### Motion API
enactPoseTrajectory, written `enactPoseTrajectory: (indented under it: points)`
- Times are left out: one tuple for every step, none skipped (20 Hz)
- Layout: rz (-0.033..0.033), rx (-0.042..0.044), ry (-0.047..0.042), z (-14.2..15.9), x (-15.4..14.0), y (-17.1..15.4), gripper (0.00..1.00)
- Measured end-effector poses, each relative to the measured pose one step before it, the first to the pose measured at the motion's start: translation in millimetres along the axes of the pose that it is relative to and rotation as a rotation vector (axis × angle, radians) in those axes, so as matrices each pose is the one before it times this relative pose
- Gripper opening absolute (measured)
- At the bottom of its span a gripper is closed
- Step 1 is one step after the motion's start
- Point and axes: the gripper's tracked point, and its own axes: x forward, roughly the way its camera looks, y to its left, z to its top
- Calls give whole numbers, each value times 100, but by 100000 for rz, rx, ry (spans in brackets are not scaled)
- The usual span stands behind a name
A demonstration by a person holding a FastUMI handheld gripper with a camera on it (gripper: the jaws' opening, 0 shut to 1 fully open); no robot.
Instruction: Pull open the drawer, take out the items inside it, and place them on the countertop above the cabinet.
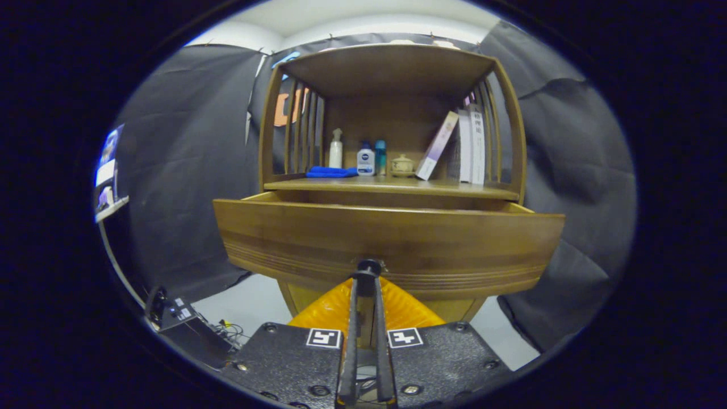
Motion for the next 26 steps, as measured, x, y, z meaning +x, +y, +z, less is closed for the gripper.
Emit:
enactPoseTrajectory:
  points:
    - [651,390,503,600,-278,-11,17]
    - [1268,-223,-83,780,-274,40,17]
    - [496,-359,573,756,-170,-30,21]
    - [648,98,587,884,-72,-89,22]
    - [819,333,934,1011,47,325,28]
    - [788,123,1321,600,70,144,34]
    - [-357,565,1265,545,66,-94,40]
    - [388,565,524,654,181,77,46]
    - [-438,-260,128,713,159,-95,52]
    - [-326,-764,-417,743,75,-186,54]
    - [-772,-586,153,463,192,-98,55]
    - [-633,-351,-550,158,113,19,56]
    - [-337,-554,-278,-230,170,123,56]
    - [62,-818,968,-933,118,172,56]
    - [130,-895,1801,-1205,307,296,57]
    - [535,-747,1137,-909,372,245,57]
    - [-961,-238,-925,-436,515,65,57]
    - [-1123,-1010,-874,-440,589,-154,57]
    - [-1463,-1206,-1059,-378,553,-178,57]
    - [-1398,-587,502,-649,419,-232,57]
    - [-454,302,790,-659,400,45,57]
    - [-487,523,631,-511,544,29,57]
    - [-168,669,695,-307,424,-46,57]
    - [-1148,460,249,-256,462,-271,57]
    - [-201,1097,415,-165,404,18,60]
    - [-11,1281,450,-186,288,160,61]
